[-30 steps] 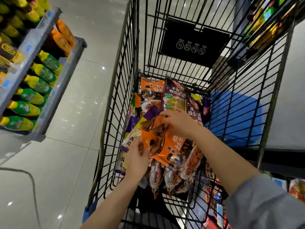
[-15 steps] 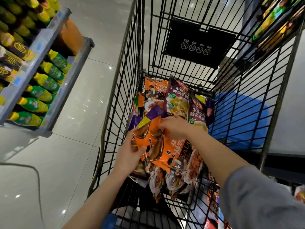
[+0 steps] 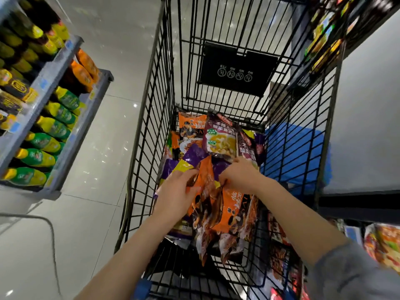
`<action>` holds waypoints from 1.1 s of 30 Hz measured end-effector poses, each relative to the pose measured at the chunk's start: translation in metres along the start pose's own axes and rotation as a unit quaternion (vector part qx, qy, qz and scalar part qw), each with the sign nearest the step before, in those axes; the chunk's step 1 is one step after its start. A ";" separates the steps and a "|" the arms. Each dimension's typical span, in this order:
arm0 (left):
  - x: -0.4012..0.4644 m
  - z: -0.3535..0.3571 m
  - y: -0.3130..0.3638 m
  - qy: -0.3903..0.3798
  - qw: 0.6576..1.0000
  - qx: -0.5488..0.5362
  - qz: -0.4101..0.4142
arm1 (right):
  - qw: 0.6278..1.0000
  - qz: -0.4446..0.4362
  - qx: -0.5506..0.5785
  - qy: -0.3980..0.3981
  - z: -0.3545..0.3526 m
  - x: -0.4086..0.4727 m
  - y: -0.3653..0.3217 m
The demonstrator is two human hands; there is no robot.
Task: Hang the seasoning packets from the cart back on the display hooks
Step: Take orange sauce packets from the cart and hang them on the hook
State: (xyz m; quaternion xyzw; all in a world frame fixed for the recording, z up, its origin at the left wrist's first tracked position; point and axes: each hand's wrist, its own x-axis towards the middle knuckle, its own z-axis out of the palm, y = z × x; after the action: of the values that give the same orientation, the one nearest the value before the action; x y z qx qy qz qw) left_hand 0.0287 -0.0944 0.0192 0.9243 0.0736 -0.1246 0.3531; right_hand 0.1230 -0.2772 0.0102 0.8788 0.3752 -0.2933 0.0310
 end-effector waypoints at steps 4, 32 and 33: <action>-0.018 -0.004 0.014 -0.074 0.997 -0.004 0.011 | 0.996 0.030 -0.025 0.082 -0.005 -0.039 -0.016; -0.042 0.008 -0.024 0.089 0.977 0.083 0.173 | 0.923 0.196 0.295 0.153 0.041 -0.084 -0.069; -0.040 0.007 -0.025 0.084 0.979 0.080 0.165 | 0.924 0.198 0.290 0.154 0.041 -0.083 -0.069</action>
State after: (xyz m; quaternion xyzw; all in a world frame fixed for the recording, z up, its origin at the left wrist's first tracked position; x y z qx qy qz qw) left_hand -0.0167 -0.0825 0.0094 0.9561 -0.0609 0.0077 0.2865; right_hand 0.0107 -0.2926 0.0321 0.9402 0.0925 -0.2380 -0.2256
